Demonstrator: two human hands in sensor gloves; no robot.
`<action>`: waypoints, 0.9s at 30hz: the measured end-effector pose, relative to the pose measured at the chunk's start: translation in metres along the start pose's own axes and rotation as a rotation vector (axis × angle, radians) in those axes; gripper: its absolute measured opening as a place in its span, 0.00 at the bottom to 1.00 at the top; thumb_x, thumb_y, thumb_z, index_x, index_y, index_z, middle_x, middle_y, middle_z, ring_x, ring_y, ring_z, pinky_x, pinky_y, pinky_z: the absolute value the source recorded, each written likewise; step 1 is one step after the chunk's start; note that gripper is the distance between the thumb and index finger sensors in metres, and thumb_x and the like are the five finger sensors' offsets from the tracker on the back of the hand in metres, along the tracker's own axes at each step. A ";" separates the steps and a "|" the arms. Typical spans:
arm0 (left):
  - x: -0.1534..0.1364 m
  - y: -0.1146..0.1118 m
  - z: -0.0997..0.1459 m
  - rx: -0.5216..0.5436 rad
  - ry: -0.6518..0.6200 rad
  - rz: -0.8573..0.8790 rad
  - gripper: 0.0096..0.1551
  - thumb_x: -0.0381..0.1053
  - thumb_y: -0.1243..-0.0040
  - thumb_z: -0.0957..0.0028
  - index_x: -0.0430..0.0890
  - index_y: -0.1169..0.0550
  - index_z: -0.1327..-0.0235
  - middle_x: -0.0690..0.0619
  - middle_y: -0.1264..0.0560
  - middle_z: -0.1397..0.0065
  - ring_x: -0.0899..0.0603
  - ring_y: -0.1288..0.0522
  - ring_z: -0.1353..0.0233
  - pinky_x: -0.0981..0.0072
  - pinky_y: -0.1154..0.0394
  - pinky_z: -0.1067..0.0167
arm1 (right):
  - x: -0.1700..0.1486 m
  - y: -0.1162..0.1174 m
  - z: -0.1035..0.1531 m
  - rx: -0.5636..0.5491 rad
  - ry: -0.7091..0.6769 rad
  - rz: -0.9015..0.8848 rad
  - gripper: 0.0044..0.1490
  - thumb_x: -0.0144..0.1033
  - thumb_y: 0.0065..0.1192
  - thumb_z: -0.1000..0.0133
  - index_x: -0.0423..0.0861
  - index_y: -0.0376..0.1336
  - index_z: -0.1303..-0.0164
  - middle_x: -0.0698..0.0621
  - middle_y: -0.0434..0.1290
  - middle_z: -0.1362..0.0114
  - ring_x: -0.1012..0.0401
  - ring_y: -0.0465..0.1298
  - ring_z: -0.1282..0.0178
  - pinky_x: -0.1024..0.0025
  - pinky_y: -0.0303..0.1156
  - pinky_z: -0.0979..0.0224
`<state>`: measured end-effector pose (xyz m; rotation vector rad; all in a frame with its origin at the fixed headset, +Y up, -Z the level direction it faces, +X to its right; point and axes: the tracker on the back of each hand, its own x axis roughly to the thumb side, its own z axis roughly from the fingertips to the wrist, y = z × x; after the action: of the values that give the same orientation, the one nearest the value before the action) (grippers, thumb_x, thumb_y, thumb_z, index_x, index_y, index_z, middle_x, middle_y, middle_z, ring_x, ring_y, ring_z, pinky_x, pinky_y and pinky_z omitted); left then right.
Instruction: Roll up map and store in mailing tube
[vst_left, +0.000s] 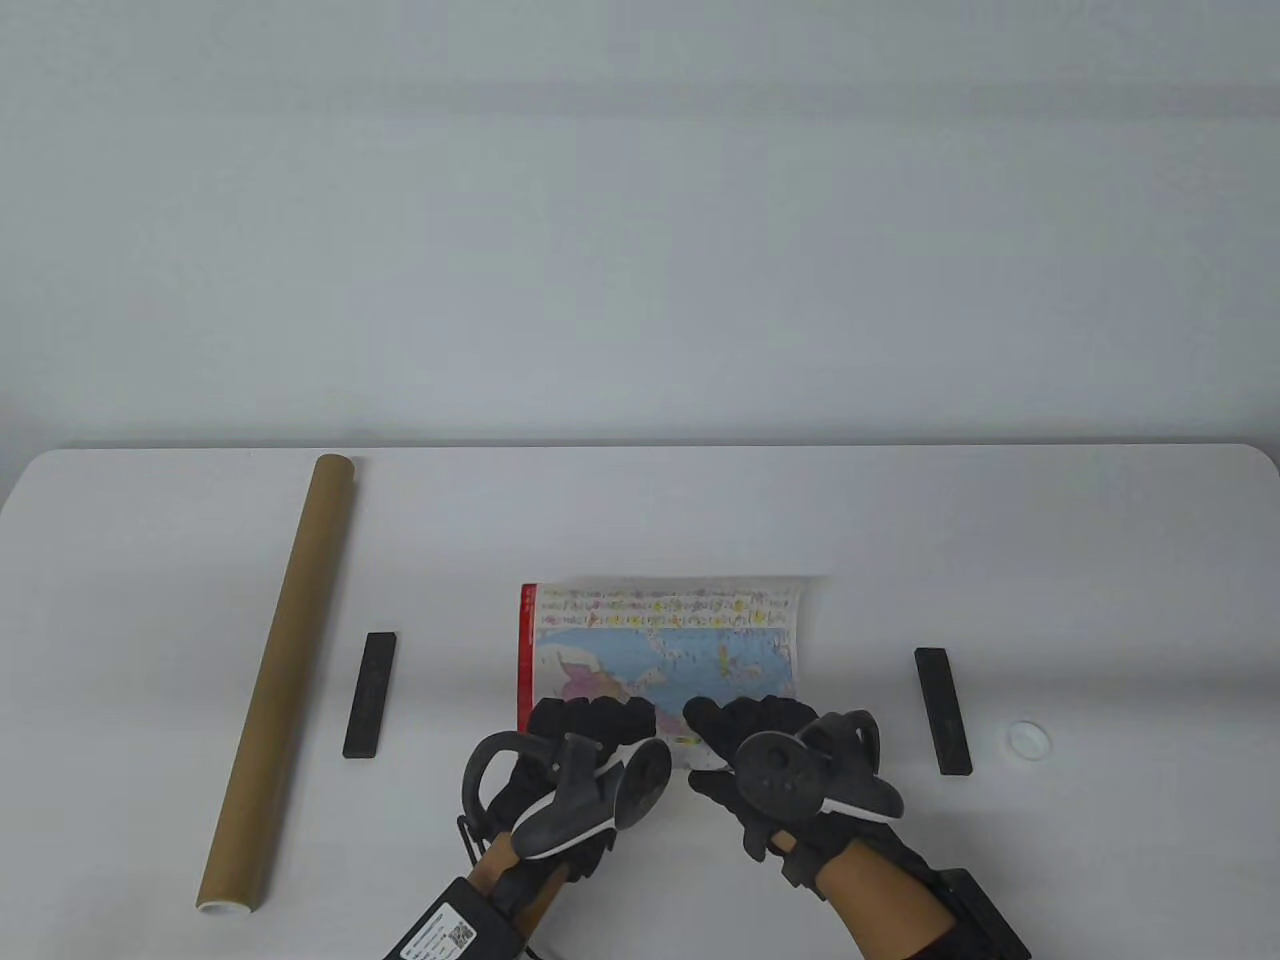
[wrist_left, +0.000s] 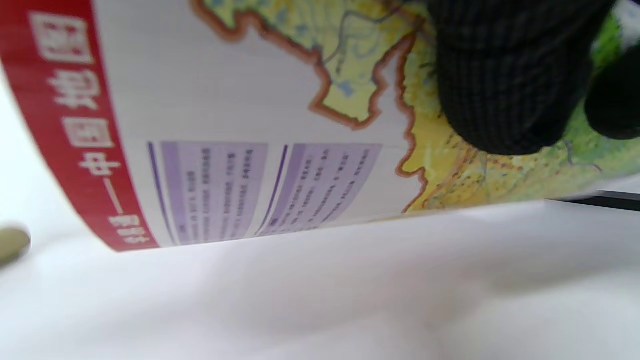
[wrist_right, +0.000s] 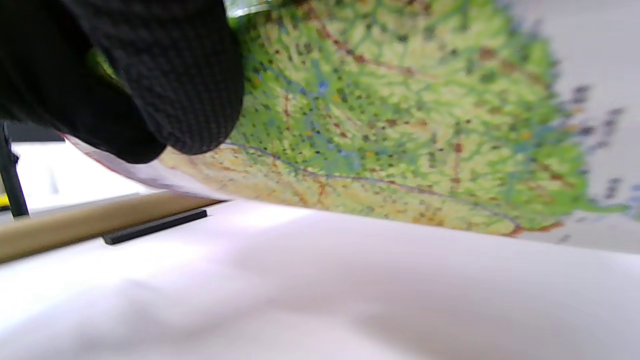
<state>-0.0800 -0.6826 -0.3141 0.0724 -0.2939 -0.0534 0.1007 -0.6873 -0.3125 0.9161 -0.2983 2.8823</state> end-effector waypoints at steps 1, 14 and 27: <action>-0.005 -0.002 -0.002 -0.050 0.012 0.070 0.36 0.74 0.27 0.68 0.65 0.20 0.44 0.63 0.18 0.60 0.55 0.15 0.60 0.61 0.22 0.38 | 0.005 -0.002 0.001 -0.020 -0.017 0.071 0.45 0.46 0.76 0.46 0.39 0.62 0.22 0.44 0.74 0.37 0.44 0.77 0.41 0.34 0.64 0.32; -0.008 -0.008 -0.004 -0.188 -0.047 0.226 0.32 0.72 0.29 0.61 0.64 0.18 0.42 0.59 0.18 0.47 0.48 0.16 0.46 0.54 0.27 0.31 | 0.013 -0.003 0.000 -0.012 -0.020 0.206 0.35 0.48 0.77 0.48 0.41 0.72 0.35 0.51 0.78 0.54 0.53 0.81 0.59 0.43 0.74 0.41; 0.021 0.004 0.016 0.238 -0.070 -0.188 0.39 0.74 0.31 0.65 0.67 0.26 0.37 0.61 0.23 0.41 0.51 0.19 0.41 0.55 0.30 0.28 | -0.022 0.008 -0.002 0.107 0.116 -0.271 0.35 0.48 0.76 0.46 0.39 0.72 0.35 0.50 0.78 0.53 0.52 0.81 0.58 0.43 0.74 0.42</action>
<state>-0.0648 -0.6811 -0.2923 0.3354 -0.3615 -0.2077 0.1158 -0.6953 -0.3282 0.7355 -0.0079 2.7054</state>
